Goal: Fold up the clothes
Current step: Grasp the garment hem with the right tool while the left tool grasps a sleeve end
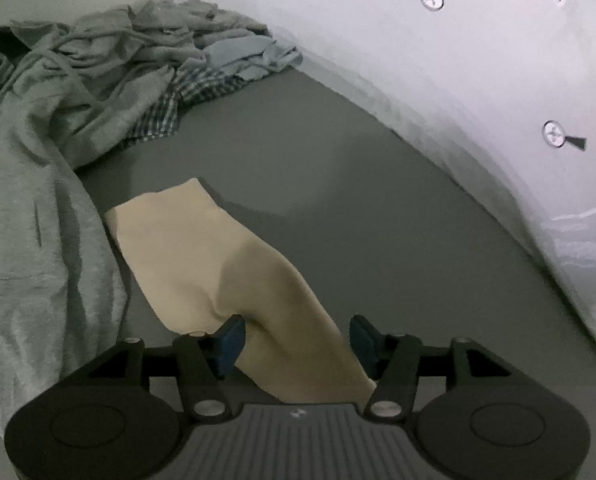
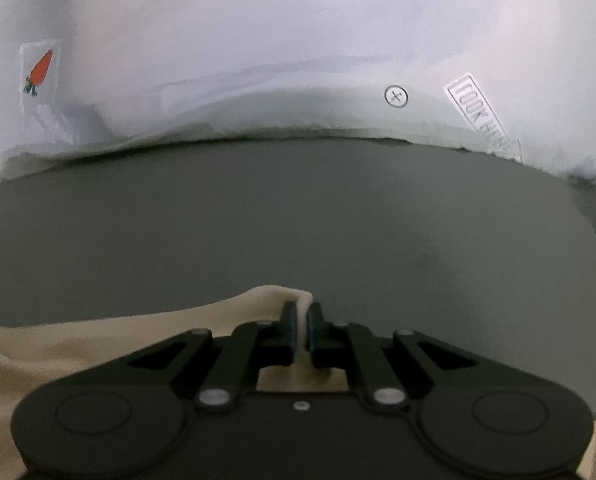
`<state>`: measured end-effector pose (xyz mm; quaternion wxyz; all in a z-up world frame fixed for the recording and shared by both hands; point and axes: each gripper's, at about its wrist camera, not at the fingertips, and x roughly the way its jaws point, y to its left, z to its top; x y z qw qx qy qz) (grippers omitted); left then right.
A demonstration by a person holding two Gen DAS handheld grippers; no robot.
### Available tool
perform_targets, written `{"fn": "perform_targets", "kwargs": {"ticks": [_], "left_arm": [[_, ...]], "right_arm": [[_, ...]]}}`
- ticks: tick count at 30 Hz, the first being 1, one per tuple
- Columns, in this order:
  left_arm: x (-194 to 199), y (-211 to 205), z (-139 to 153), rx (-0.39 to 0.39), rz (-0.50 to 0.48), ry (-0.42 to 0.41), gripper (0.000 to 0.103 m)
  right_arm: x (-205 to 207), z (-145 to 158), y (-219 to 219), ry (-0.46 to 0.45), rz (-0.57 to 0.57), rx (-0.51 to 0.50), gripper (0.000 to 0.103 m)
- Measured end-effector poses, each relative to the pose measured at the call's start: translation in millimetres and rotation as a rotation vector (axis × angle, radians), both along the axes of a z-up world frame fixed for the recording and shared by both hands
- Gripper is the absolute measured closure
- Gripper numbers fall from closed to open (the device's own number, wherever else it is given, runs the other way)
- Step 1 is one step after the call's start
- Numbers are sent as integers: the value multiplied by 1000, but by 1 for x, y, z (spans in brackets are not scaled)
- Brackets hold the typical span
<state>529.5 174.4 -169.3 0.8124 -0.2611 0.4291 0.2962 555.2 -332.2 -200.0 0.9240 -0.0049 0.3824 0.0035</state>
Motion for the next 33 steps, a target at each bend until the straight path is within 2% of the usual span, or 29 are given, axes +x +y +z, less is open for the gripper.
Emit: {"fn": "perform_targets", "kwargs": {"ticks": [2, 3, 4, 5, 8, 12, 17, 18, 21, 24, 27, 29, 33], "left_arm": [[4, -2, -4, 8, 15, -3, 48], [5, -3, -6, 11, 24, -5, 55], [6, -3, -6, 12, 22, -13, 85], [6, -3, -5, 12, 17, -23, 97], [-7, -4, 10, 29, 18, -91, 97], [-43, -11, 46, 123, 21, -166, 97], [-111, -20, 89, 325, 79, -193, 100], [-125, -20, 93, 345, 85, -189, 100], [-160, -17, 89, 339, 86, -138, 100], [-181, -10, 71, 243, 102, -97, 100], [-181, -12, 58, 182, 93, -108, 97], [-169, -16, 53, 170, 59, -114, 89], [-124, -22, 47, 200, -39, -116, 69]], "right_arm": [[1, 0, 2, -4, 2, -10, 96], [2, 0, 2, -5, 0, -6, 96], [2, 0, 2, -6, -3, -2, 96], [3, 1, 2, -6, -4, 0, 96], [4, 1, 5, -11, 3, -11, 96], [3, 0, 11, -24, 19, -51, 96], [2, -1, 16, -36, 17, -66, 96], [2, -2, 16, -37, 16, -65, 96], [0, -3, 18, -43, 17, -67, 96], [0, -4, 20, -48, 21, -78, 96], [-1, -3, 21, -48, 23, -87, 96], [-1, -3, 20, -47, 17, -78, 96], [-1, -2, 16, -46, 13, -47, 96]]}}
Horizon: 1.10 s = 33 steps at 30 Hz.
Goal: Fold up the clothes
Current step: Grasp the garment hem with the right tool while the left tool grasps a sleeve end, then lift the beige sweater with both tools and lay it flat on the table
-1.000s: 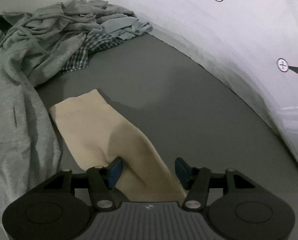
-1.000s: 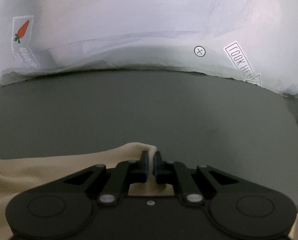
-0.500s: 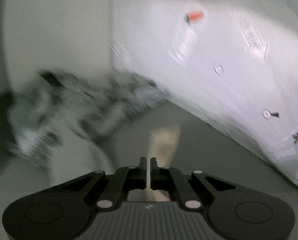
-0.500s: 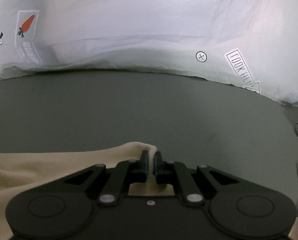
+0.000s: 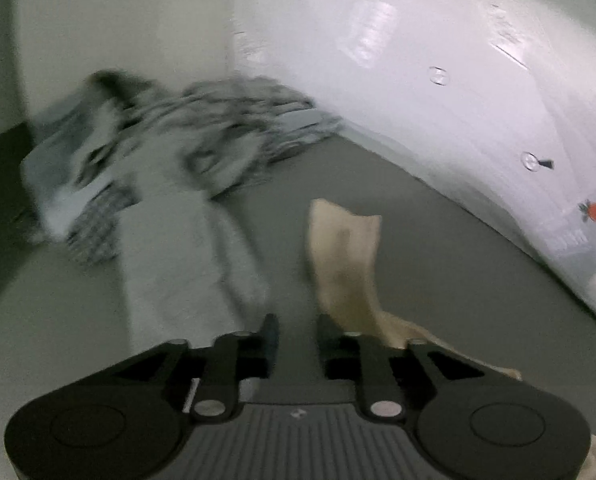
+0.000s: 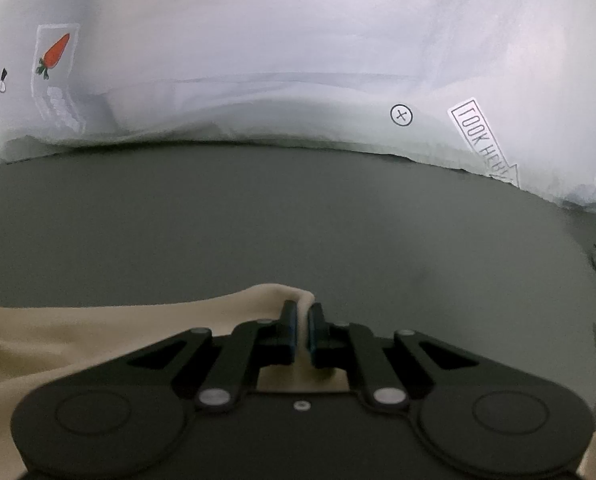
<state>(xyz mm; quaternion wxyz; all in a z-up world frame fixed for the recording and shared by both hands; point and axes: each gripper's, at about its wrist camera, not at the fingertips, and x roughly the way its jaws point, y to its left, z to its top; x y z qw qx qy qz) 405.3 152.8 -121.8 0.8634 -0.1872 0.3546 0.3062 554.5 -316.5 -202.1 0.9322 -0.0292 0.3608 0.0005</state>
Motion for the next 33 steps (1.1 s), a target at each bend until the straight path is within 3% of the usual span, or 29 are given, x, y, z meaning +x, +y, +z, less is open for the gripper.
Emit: {"fn": "perform_targets", "kwargs": {"ticks": [2, 4, 8, 12, 13, 14, 15, 16, 23, 27, 30, 33], "left_arm": [[26, 1, -3, 14, -45, 9, 44], [56, 8, -8, -4, -91, 15, 35], [104, 32, -27, 0, -139, 77, 35], [134, 47, -57, 46, -108, 216, 37], [135, 50, -62, 56, -93, 227, 44], [136, 53, -67, 66, -79, 238, 59], [133, 57, -67, 47, -62, 220, 70], [127, 61, -67, 19, -44, 192, 91], [62, 50, -9, 77, 23, 16, 92], [5, 37, 25, 105, 65, -59, 92], [-38, 28, 36, 99, 119, -83, 92], [-79, 14, 30, 88, 179, -49, 92]], "right_arm": [[0, 0, -1, -2, 5, 3, 96], [-1, 0, -2, -5, 7, 4, 96], [-2, 0, -2, -10, 4, 4, 95], [-2, 1, -1, -14, -9, 9, 95], [-2, 1, -1, -15, -10, 7, 95], [-2, 1, 0, -14, -12, 4, 95], [-2, 1, 0, -13, -13, 2, 95], [-2, 1, 0, -13, -15, 0, 95], [-2, 1, 7, -17, -11, -38, 94], [-3, 2, 11, -20, -3, -60, 94], [-4, 3, 11, -21, -7, -55, 94], [-4, 4, 13, -22, -4, -63, 94]]}}
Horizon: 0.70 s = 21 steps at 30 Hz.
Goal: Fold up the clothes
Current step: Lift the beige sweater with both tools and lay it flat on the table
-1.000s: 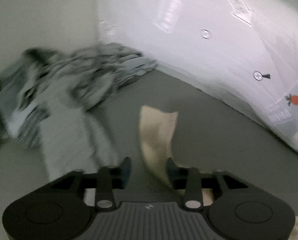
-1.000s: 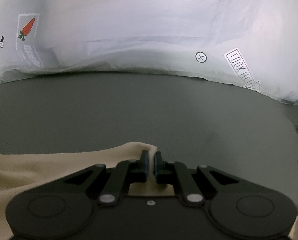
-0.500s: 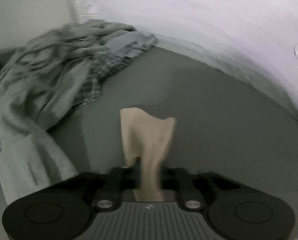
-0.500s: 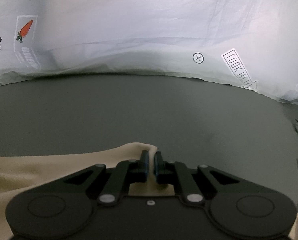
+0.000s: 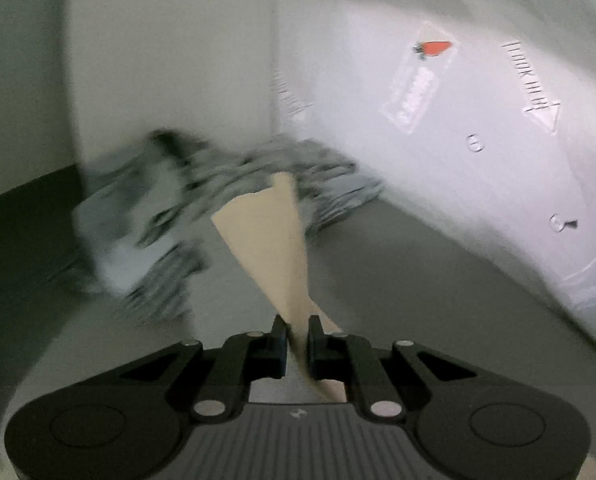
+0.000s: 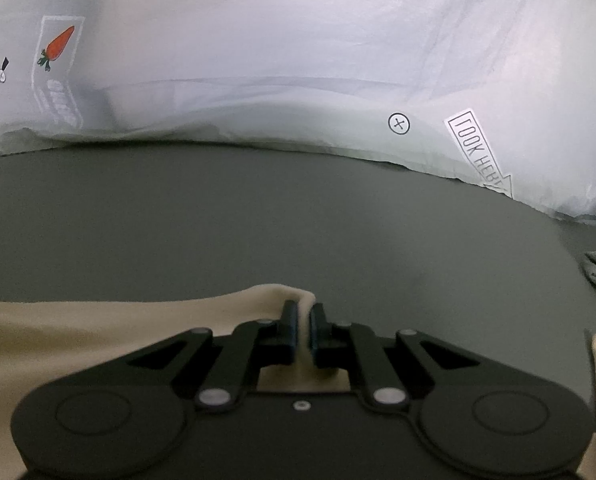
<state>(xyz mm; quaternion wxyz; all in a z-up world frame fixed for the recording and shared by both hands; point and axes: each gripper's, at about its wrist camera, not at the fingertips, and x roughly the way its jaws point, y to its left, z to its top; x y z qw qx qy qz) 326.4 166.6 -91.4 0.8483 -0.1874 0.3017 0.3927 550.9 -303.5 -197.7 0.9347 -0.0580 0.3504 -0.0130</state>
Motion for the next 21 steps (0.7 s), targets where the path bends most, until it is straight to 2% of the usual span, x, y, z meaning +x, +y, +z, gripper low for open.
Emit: {"fn": "perform_targets", "kwargs": {"ticks": [2, 8, 12, 14, 15, 17, 19, 21], "left_arm": [[-25, -5, -12, -43, 41, 27, 91], [-71, -11, -62, -238, 154, 164, 91], [-68, -21, -80, -313, 173, 265, 89], [-61, -32, -84, -343, 157, 284, 81], [-59, -39, -82, -343, 144, 280, 79], [-49, -50, -75, -314, 114, 276, 67], [-36, -57, -64, -277, 89, 271, 58], [-25, -63, -52, -226, 68, 251, 58]], "right_arm": [[0, 0, 0, -2, 3, -1, 94], [0, 1, -1, -6, 14, 3, 94], [-2, 0, -2, -16, 21, 5, 94], [-4, -1, -2, -24, 24, 7, 94], [-5, -1, -2, -28, 25, 8, 94], [-6, -2, -3, -37, 24, 10, 94], [-7, -4, -4, -45, 23, 12, 94], [-9, -5, -4, -57, 24, 13, 94]]}}
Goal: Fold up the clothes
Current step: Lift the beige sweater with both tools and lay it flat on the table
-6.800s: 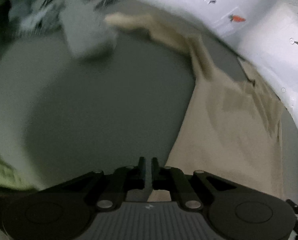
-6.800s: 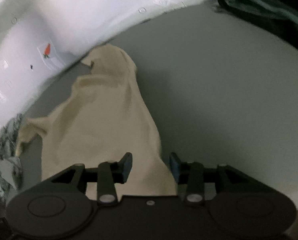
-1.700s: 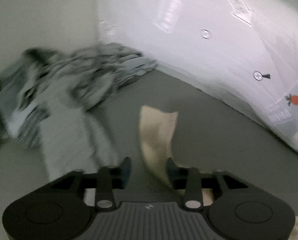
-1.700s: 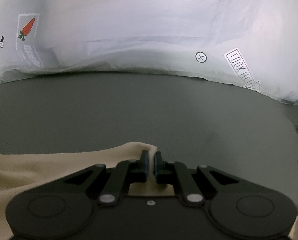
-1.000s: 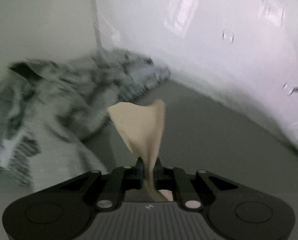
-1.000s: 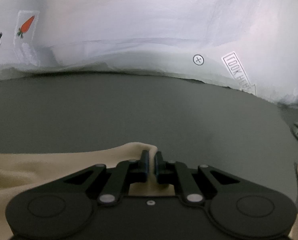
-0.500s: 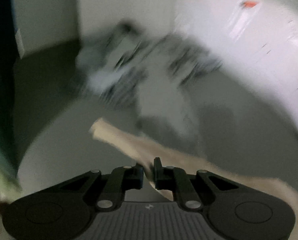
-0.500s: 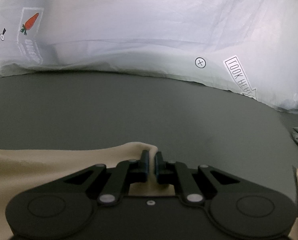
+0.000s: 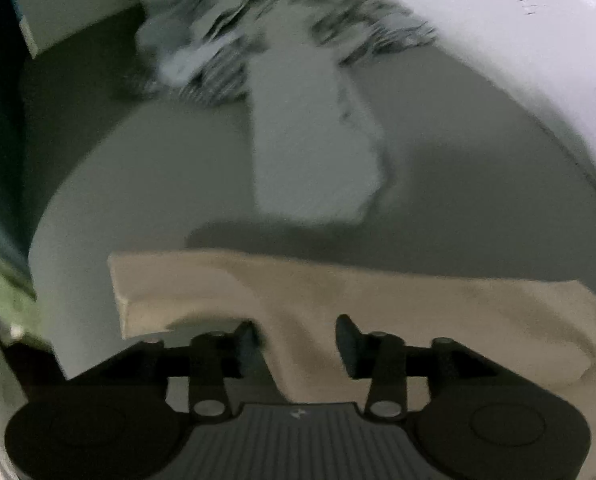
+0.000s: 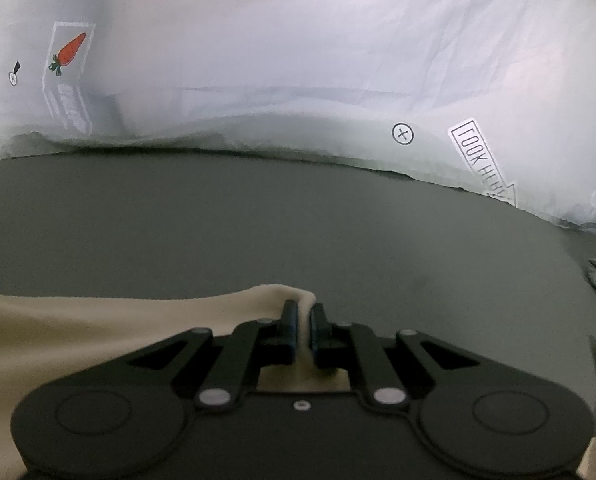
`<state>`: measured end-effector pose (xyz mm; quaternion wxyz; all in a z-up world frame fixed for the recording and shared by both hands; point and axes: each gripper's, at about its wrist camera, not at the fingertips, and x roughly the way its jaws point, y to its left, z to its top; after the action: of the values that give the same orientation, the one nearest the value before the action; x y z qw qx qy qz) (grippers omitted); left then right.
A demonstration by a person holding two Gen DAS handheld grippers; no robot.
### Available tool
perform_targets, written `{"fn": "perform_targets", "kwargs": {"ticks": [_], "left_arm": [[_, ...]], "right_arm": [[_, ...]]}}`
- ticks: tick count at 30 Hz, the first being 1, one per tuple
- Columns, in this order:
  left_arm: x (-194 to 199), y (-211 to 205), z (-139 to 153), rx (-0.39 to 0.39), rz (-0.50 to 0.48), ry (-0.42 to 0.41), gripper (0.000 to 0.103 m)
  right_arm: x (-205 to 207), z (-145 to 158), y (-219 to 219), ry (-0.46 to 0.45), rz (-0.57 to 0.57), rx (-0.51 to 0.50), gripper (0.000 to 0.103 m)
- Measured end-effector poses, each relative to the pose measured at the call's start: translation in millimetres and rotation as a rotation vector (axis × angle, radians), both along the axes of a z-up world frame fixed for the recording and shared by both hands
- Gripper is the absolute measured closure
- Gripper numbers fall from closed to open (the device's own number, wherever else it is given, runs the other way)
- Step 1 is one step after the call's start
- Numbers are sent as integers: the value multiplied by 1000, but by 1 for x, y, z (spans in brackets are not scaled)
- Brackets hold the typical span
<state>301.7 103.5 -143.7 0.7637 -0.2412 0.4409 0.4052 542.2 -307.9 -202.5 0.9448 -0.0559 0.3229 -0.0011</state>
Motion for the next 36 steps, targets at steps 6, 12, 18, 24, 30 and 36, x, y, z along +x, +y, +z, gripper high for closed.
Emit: {"fn": "perform_targets", "kwargs": {"ticks": [6, 12, 18, 24, 30, 36], "left_arm": [[72, -8, 18, 30, -205, -116, 58], [177, -67, 14, 30, -667, -132, 59], [257, -136, -18, -3, -962, -87, 84], [284, -167, -56, -49, -1031, -23, 83], [272, -165, -64, -74, -1053, -13, 77], [269, -166, -62, -89, -1133, -10, 70]], "right_arm": [[-1, 1, -5, -12, 0, 29, 94], [0, 2, -11, -12, 1, 58, 94], [1, 1, -13, -14, 1, 73, 94], [0, 1, -19, -15, 0, 111, 94], [-1, 0, -24, -15, -1, 145, 94], [-1, 0, -25, -17, 1, 153, 94]]}}
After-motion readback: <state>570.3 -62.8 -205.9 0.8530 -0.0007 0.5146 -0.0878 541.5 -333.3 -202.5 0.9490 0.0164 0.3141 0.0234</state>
